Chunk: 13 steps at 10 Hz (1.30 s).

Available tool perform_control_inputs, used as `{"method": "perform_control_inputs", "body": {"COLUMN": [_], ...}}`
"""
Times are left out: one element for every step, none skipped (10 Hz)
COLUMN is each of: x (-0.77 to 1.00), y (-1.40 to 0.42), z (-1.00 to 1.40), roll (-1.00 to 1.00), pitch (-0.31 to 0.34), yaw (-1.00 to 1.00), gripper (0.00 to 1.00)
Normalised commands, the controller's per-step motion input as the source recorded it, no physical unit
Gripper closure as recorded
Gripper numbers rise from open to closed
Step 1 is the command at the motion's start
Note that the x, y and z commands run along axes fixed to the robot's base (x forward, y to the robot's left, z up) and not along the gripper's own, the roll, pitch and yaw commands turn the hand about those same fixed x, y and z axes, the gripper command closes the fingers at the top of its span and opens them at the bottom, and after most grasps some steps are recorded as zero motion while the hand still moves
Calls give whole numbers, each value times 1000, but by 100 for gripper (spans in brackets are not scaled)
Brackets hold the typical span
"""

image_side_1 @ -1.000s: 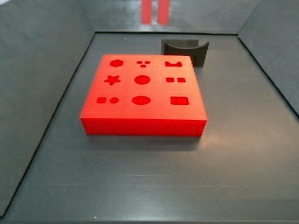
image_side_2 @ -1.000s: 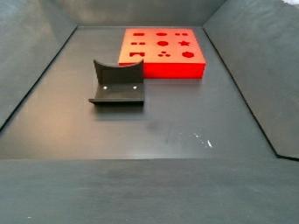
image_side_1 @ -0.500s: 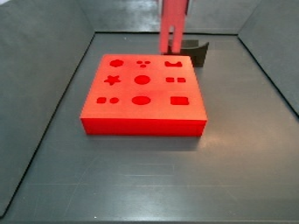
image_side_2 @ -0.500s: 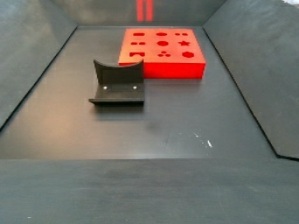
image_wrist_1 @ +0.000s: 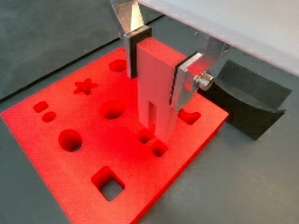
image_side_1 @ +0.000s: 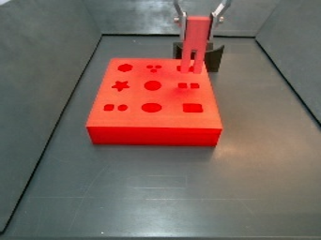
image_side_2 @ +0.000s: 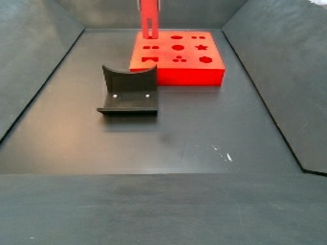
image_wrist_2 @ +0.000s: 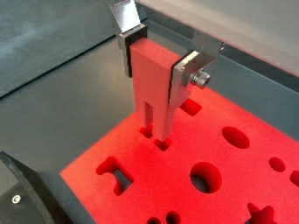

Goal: Insert the double-square object.

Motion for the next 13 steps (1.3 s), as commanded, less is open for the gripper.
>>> {"method": "perform_control_inputs", "body": {"x": [-111, 0, 77, 114, 120, 57, 40, 0, 0, 23, 46, 114, 43], "y": [0, -3, 0, 0, -6, -29, -100, -60, -74, -97, -69, -26, 0], "z": [-226, -220, -231, -206, -194, -183, -149, -211, -191, -160, -200, -203, -260], "roll": [0, 0, 0, 0, 6, 11, 6, 33, 23, 6, 31, 56, 109], "pitch": [-50, -59, -39, -29, -24, -29, -29, -33, -34, -36, -39, -19, 0], "yaw": [0, 14, 103, 117, 106, 89, 83, 49, 34, 3, 0, 0, -77], "gripper": [100, 100, 100, 100, 100, 100, 100, 100, 100, 100, 100, 100, 100]}}
